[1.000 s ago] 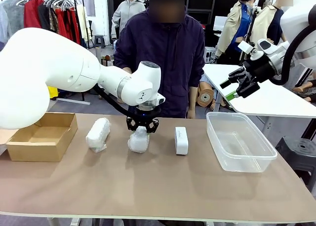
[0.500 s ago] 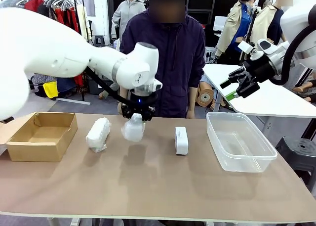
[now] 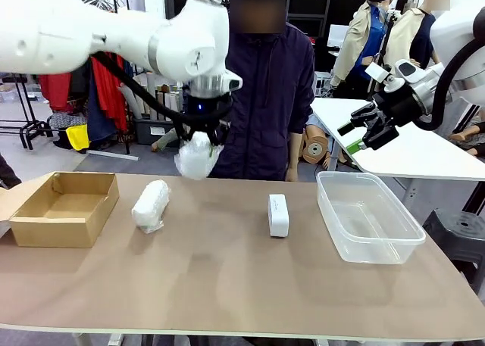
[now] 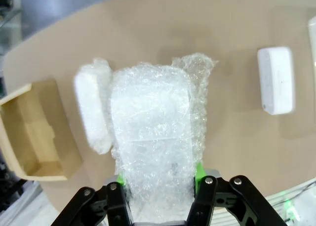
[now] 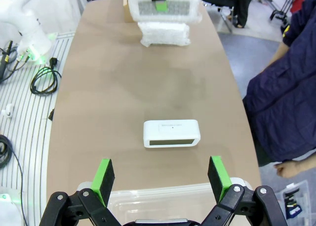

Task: Separate and place wrapped and unwrapped clocks.
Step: Pick up the Digital clock indicated by the person, then if the picked Digital clock is wrapped, place it in the Package Box ; if not, place it in the Organizing box.

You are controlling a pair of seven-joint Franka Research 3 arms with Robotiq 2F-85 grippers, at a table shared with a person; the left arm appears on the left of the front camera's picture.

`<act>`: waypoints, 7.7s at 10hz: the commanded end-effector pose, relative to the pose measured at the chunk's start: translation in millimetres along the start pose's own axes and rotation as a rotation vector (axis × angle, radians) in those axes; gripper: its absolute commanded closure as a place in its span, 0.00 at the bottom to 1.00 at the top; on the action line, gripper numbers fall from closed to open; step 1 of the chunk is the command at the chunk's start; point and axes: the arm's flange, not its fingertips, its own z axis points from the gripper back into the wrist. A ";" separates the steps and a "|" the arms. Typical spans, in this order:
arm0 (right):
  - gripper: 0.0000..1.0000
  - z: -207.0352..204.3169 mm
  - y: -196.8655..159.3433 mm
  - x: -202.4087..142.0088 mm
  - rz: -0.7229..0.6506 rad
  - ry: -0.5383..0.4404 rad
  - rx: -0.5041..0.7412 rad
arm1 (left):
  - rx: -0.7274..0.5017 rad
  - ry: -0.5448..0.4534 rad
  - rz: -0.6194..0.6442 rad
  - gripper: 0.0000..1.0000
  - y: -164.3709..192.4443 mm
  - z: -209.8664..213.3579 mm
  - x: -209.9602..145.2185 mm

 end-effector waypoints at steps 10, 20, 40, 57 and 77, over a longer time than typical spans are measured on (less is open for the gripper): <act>0.00 0.8 1.0 1.5 0.002 -0.006 -0.001 | -0.029 -0.075 0.005 1.00 8.3 106.6 0.1; 0.00 0.8 1.0 1.5 0.002 -0.006 -0.001 | -0.029 -0.075 0.005 1.00 8.3 106.6 0.1; 0.00 0.8 1.0 1.5 0.002 -0.006 -0.001 | 0.205 0.054 0.214 1.00 231.3 -64.3 -67.3; 0.00 0.8 1.0 1.5 0.002 -0.006 -0.001 | 0.213 0.104 0.256 1.00 314.6 -143.3 -78.1; 0.00 0.8 1.0 1.5 0.002 -0.006 -0.001 | 0.278 0.118 0.181 0.00 349.1 -213.1 -77.3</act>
